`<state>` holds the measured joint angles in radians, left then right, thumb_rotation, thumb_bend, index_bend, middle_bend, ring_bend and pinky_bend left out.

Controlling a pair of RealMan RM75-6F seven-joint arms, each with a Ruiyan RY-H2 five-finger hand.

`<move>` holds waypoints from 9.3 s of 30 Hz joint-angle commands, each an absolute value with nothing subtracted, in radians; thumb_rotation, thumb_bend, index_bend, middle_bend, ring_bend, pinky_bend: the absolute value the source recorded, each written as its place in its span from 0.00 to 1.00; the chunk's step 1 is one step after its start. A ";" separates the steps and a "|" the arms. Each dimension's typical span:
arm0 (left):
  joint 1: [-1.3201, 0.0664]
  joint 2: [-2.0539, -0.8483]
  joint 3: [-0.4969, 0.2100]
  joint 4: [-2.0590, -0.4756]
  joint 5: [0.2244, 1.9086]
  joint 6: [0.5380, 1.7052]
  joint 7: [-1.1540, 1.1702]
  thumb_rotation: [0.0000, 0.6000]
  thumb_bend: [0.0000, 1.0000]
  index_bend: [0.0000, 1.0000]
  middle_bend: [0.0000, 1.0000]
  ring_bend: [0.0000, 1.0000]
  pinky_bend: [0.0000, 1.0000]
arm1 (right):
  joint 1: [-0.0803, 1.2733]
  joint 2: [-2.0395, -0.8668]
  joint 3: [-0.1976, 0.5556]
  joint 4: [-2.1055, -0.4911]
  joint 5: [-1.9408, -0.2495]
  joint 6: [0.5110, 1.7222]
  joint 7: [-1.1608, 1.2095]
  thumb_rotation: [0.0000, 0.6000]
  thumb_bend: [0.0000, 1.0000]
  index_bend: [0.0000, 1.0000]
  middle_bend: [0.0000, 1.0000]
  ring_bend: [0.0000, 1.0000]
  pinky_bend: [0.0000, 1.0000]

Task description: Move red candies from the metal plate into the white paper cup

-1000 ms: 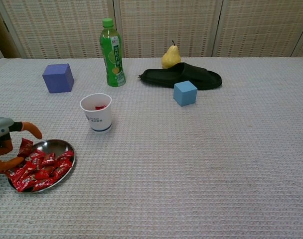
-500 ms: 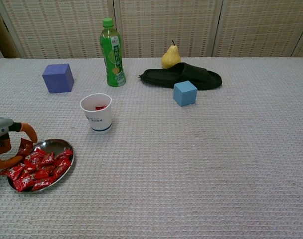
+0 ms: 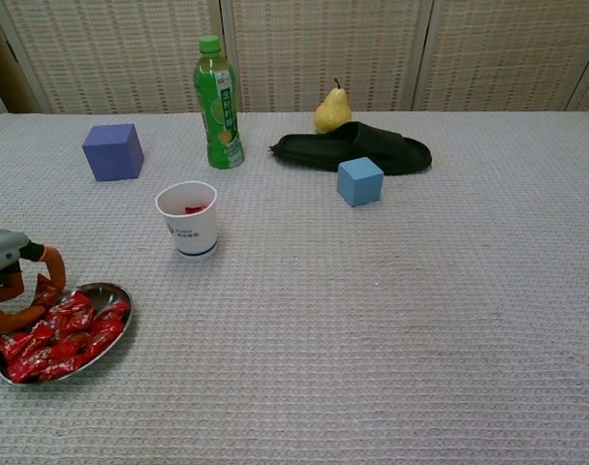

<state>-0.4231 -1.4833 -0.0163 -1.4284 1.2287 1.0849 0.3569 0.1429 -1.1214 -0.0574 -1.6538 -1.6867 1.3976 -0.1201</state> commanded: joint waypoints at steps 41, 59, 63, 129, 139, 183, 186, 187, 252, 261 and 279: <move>-0.571 -1.488 -0.200 -1.614 1.283 1.135 0.478 1.00 0.38 0.48 1.00 1.00 1.00 | 0.156 -1.128 -0.046 -1.649 -1.652 1.363 -0.125 1.00 0.10 0.00 0.00 0.00 0.00; -0.693 -1.619 -0.252 -1.447 1.174 1.069 0.524 1.00 0.38 0.48 1.00 1.00 1.00 | 0.169 -1.129 -0.033 -1.643 -1.613 1.336 -0.119 1.00 0.10 0.00 0.00 0.00 0.00; -0.704 -1.631 -0.241 -1.437 1.174 1.069 0.527 1.00 0.38 0.48 1.00 1.00 1.00 | 0.169 -1.128 -0.032 -1.643 -1.610 1.339 -0.118 1.00 0.10 0.00 0.00 0.00 0.00; -0.304 -1.426 0.140 -1.419 1.486 1.256 0.307 1.00 0.38 0.32 1.00 1.00 1.00 | 0.142 -1.120 -0.079 -1.657 -1.726 1.405 -0.120 1.00 0.10 0.00 0.00 0.00 0.00; -0.301 -1.445 0.120 -1.395 1.495 1.240 0.306 1.00 0.38 0.37 1.00 1.00 1.00 | 0.142 -1.118 -0.076 -1.661 -1.716 1.397 -0.124 1.00 0.10 0.00 0.00 0.00 0.00; -0.335 -1.403 0.010 -1.514 1.557 1.272 0.283 1.00 0.42 0.48 1.00 1.00 1.00 | 0.143 -1.117 -0.073 -1.662 -1.708 1.391 -0.126 1.00 0.10 0.00 0.00 0.00 0.00; -0.374 -1.387 -0.040 -1.566 1.543 1.254 0.289 1.00 0.42 0.48 1.00 1.00 1.00 | 0.145 -1.119 -0.069 -1.660 -1.700 1.386 -0.127 1.00 0.10 0.00 0.00 0.00 0.00; -0.387 -1.385 -0.056 -1.579 1.534 1.243 0.293 1.00 0.42 0.48 1.00 1.00 1.00 | 0.146 -1.120 -0.068 -1.660 -1.697 1.384 -0.127 1.00 0.10 0.00 0.00 0.00 0.00; -0.452 -1.396 0.117 -1.650 1.455 1.191 0.285 1.00 0.41 0.22 1.00 1.00 1.00 | 0.152 -1.115 -0.067 -1.660 -1.699 1.388 -0.113 1.00 0.10 0.00 0.00 0.00 0.00; -0.441 -1.428 0.122 -1.617 1.409 1.136 0.355 1.00 0.39 0.19 1.00 1.00 1.00 | 0.150 -1.114 -0.072 -1.660 -1.709 1.391 -0.113 1.00 0.10 0.00 0.00 0.00 0.00; -0.446 -1.494 0.068 -1.542 1.349 1.083 0.425 1.00 0.39 0.18 1.00 1.00 1.00 | 0.152 -1.114 -0.067 -1.658 -1.696 1.383 -0.112 1.00 0.10 0.00 0.00 0.00 0.00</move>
<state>-0.4460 -1.4933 0.0690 -1.5433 1.3501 1.0841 0.4241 0.1521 -1.1145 -0.0670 -1.6578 -1.6957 1.3834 -0.1122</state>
